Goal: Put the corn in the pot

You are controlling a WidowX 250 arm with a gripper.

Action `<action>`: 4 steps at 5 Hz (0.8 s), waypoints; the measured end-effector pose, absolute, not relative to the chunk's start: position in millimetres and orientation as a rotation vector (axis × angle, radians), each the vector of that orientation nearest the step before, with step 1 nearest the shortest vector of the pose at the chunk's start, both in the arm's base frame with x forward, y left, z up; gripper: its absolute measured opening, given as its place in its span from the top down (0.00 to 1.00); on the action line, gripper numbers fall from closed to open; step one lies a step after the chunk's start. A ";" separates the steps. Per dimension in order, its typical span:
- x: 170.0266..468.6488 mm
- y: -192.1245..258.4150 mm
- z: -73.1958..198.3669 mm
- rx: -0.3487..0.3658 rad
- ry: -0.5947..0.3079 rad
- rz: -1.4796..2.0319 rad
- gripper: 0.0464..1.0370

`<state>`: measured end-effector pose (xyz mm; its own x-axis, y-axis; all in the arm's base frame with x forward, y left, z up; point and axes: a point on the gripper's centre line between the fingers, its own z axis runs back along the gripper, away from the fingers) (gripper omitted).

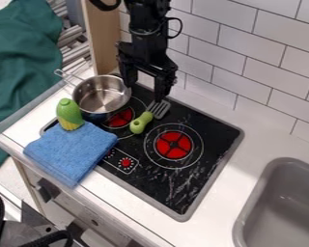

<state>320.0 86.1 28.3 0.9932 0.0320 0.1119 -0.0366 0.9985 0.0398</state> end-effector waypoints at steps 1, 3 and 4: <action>312.5 82.9 16.3 0.025 -0.075 0.037 0.03; 288.6 101.6 13.4 -0.007 -0.097 0.139 0.03; 277.8 124.0 35.8 0.060 -0.117 0.213 0.03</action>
<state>277.8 124.0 35.8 0.9707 0.2069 0.1220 -0.2139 0.9757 0.0469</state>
